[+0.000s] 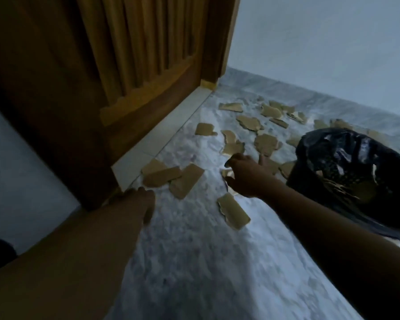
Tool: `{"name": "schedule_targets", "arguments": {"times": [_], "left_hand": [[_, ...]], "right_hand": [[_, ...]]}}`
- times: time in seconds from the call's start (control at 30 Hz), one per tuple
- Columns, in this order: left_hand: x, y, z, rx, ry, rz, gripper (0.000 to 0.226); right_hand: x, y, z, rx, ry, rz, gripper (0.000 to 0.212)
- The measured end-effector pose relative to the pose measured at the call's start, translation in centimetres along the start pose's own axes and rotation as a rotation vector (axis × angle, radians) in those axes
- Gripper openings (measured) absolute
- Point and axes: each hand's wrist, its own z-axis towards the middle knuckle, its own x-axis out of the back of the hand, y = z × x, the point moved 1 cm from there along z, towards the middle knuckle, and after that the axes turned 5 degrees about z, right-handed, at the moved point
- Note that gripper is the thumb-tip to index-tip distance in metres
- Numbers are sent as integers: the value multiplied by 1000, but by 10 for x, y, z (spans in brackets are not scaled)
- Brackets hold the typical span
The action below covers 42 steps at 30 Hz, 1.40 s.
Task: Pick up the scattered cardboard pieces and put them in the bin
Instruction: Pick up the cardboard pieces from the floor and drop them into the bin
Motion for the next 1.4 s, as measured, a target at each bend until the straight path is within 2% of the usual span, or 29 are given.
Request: {"name": "schedule_targets", "arguments": {"times": [0.1, 0.17, 0.23, 0.33, 0.37, 0.47, 0.57, 0.63, 0.7, 0.77, 0.83, 0.9, 1.03, 1.07, 1.13, 1.2, 1.27, 1.4], "left_hand": [[-17, -38, -14, 50, -101, 154, 88], [-26, -50, -19, 9, -132, 260, 92], [-24, -46, -21, -30, -126, 258, 90], [-31, -53, -13, -69, -161, 253, 114], [-31, -58, -14, -82, -174, 213, 114], [-41, -67, -20, -56, -190, 104, 91], [-46, -71, -28, -24, -183, -11, 62], [-41, -73, -28, -10, -183, -116, 47], [-33, -71, -26, 3, -185, -246, 43], [-29, -67, -24, 22, -173, -441, 27], [-29, -61, -23, 54, -132, -552, 34], [-33, -54, -21, 83, -70, -580, 30], [-40, -47, -14, 84, 67, -564, 47], [-39, -45, -14, 76, 41, -498, 60], [-40, -40, -15, 28, -94, -248, 106], [-39, -35, -17, 8, -146, -43, 130], [-40, -32, -16, 57, -151, -39, 129], [-42, -31, -11, 35, -164, 42, 104]], "right_hand": [[-52, -28, 10, -104, -229, 123, 50], [-84, -37, 17, -145, -364, 107, 56], [-109, -39, 20, -192, -351, 127, 62], [-141, -30, 14, -338, -221, 261, 69], [-148, -26, 10, -391, -218, 286, 69], [-164, -19, -6, -497, -219, 329, 65], [-161, -26, -5, -511, -162, 361, 57], [-159, -33, -1, -561, -161, 419, 70], [-161, -35, 5, -616, -173, 553, 92], [-167, -31, 14, -629, -212, 631, 106], [-178, -24, 24, -611, -246, 692, 112], [-187, -18, 29, -597, -255, 717, 112], [-179, -26, 18, -585, -242, 704, 102], [-177, -28, 14, -586, -249, 711, 100], [-178, -30, 8, -578, -265, 706, 97], [-178, -29, 6, -567, -268, 686, 95], [-179, -27, 7, -555, -260, 676, 93], [-176, -27, 13, -533, -320, 716, 91]]}}
